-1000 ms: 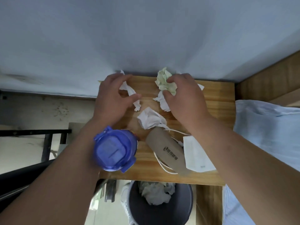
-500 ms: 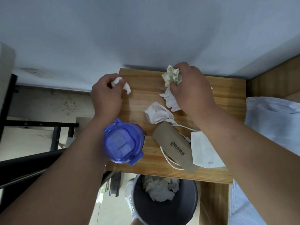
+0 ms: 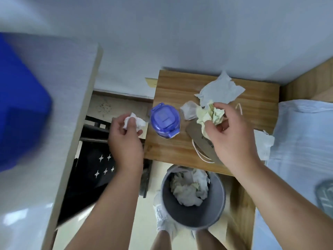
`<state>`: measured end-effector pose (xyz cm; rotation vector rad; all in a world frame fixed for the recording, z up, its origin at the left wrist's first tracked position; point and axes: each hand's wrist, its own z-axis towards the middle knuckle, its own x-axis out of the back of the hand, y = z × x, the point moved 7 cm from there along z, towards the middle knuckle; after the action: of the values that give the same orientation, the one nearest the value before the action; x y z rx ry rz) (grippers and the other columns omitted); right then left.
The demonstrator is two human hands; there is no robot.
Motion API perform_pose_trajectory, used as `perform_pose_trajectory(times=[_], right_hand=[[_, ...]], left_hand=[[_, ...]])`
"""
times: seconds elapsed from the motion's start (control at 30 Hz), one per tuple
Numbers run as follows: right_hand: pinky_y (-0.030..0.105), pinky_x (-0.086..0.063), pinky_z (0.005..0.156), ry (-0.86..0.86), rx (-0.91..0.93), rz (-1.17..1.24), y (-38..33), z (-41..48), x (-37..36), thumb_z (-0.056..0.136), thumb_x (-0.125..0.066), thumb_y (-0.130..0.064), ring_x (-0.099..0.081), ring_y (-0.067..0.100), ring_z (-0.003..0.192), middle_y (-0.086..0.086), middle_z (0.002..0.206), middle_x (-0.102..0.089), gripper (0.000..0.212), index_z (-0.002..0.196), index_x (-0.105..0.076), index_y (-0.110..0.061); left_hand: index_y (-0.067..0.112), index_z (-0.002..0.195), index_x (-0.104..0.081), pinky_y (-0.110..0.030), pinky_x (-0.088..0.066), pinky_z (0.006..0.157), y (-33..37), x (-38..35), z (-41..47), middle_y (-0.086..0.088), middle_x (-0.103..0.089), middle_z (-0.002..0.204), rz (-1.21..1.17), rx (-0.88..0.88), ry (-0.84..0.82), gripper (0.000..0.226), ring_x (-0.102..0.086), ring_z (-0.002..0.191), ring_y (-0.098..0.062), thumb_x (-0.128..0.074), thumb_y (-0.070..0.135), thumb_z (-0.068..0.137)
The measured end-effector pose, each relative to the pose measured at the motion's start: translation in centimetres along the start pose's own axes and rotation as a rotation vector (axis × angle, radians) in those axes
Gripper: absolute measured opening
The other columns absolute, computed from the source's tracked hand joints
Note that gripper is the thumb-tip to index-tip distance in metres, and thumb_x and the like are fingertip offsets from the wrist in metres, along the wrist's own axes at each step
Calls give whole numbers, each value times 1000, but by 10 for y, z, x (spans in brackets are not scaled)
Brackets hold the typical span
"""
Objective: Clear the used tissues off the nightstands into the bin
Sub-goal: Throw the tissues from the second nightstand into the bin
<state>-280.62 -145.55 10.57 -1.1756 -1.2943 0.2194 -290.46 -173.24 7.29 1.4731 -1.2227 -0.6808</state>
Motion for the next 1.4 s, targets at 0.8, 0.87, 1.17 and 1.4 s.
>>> perform_pose_trajectory(times=[0.8,0.87,1.17,1.4], right_hand=[[29,-54,88,-314,-395,-151,213,-216,-114,92,-67,-54,-68,11,107,-9,123,-72,61,147,-52,-30],[33,-53,99,-350,-436,-131,226,-222,-120,91,-68,-53,-66,12,118,-8,134,-68,65,149,-50,-30],[33,-55,93,-275,-381,-150,190,-203,-79,96,-61,-49,-69,9,106,-13,131,-69,51,143,-58,-28],[22,-56,83,-48,-182,3,108,-120,0,93,-67,-40,-68,-1,85,-19,101,-73,27,118,-71,-31]], left_hand=[[25,116,-70,-40,-68,74,-261,61,-169,1,-77,106,530,506,-496,20,-75,70,-8,-67,31,97],[25,125,-67,-39,-69,73,-275,59,-173,3,-75,110,565,576,-533,31,-75,82,-12,-67,35,96],[48,110,-66,-46,-63,88,-236,47,-179,18,-74,108,725,399,-664,15,-72,96,-13,-61,45,95],[39,114,-68,-35,-56,97,-109,-31,-170,20,-74,110,546,-6,-679,14,-68,103,3,-61,34,103]])
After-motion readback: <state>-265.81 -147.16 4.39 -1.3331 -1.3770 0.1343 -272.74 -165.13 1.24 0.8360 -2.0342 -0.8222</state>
